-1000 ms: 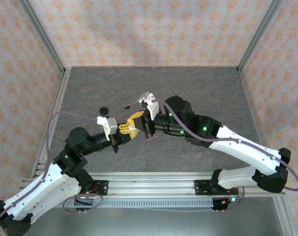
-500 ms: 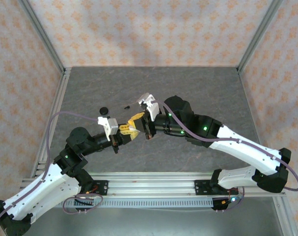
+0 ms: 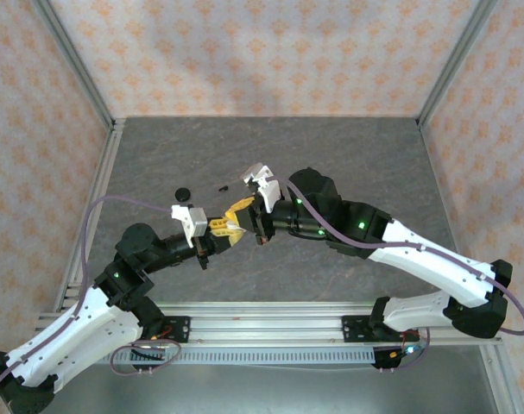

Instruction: Insert wireless bluetooth earbuds into charging case

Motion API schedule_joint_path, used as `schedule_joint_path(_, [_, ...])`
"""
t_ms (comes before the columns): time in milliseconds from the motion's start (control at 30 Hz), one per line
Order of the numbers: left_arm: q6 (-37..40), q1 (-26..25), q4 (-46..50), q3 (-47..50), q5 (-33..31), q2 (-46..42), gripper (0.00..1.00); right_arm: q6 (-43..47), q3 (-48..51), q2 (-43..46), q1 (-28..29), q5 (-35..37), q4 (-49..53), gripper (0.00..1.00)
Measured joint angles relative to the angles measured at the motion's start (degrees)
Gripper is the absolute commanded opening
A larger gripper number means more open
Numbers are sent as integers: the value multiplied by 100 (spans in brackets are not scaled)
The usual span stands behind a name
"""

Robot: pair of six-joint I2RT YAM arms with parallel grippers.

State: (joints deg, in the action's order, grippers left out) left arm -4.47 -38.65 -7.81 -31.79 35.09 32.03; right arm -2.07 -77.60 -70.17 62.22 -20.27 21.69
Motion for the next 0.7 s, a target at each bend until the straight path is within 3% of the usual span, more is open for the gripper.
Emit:
schedule_joint_path(300, [-24, 0, -11, 0, -151, -83, 0, -85, -26, 90, 2, 332, 13, 0])
schedule_joint_path(700, [-111, 0, -13, 0, -254, -92, 0, -170, -26, 251, 7, -94, -155, 0])
